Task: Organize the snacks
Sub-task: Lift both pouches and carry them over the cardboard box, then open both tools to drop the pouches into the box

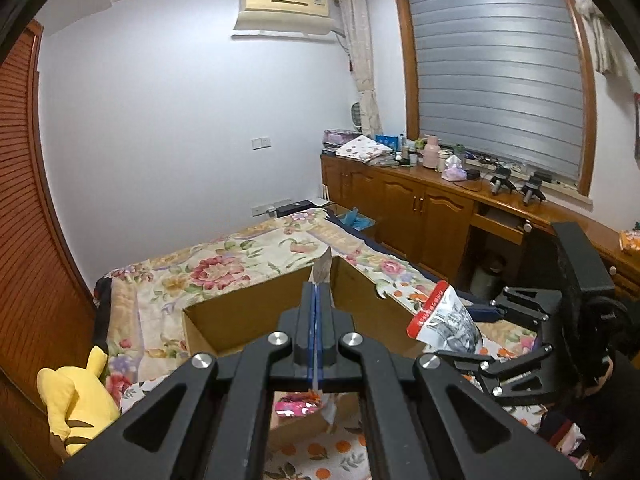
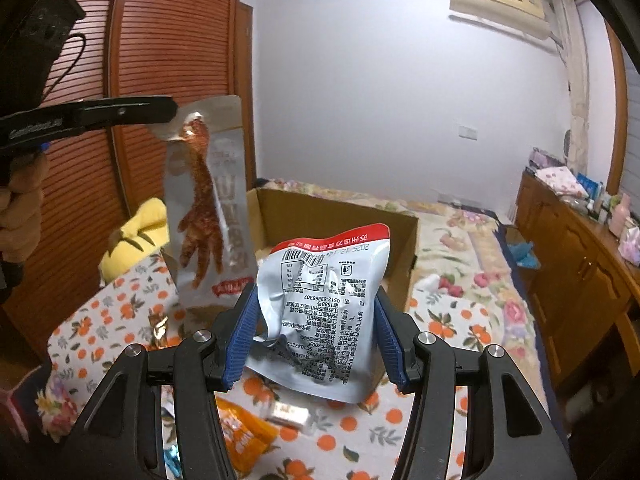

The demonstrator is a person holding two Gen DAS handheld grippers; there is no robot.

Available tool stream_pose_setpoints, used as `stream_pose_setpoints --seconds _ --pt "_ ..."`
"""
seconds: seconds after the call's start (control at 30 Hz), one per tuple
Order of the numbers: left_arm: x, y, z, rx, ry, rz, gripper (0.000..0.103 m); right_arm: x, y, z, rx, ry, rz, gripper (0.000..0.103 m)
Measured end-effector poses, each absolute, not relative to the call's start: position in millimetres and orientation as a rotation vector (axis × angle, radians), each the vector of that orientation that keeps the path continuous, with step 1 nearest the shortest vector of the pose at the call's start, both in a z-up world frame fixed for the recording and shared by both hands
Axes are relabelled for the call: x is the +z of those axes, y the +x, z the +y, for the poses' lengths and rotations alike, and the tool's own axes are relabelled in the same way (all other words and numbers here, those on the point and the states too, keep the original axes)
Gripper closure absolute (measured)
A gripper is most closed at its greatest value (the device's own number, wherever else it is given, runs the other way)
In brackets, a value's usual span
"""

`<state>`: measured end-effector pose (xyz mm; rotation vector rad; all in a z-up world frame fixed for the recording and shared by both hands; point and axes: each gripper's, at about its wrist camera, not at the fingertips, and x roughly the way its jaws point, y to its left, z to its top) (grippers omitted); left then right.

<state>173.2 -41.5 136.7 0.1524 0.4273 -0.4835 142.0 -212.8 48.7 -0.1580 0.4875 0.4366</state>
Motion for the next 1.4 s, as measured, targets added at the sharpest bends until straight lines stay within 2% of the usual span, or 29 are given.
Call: stream_pose_setpoints --seconds 0.33,0.63,1.03,1.4 --pt "114.4 234.0 -31.8 -0.446 0.143 0.485 0.103 51.2 187.3 -191.2 0.458 -0.188 0.497 0.047" --pt "69.1 279.3 -27.0 -0.46 0.108 0.575 0.103 16.1 234.7 -170.3 0.477 -0.218 0.587 0.047" --pt "53.5 307.1 -19.4 -0.442 0.099 0.564 0.103 -14.2 270.2 -152.2 0.477 -0.239 0.672 0.046" --pt "18.1 309.4 -9.2 -0.406 0.103 0.632 0.103 -22.3 277.4 -151.5 0.471 -0.223 0.71 0.045"
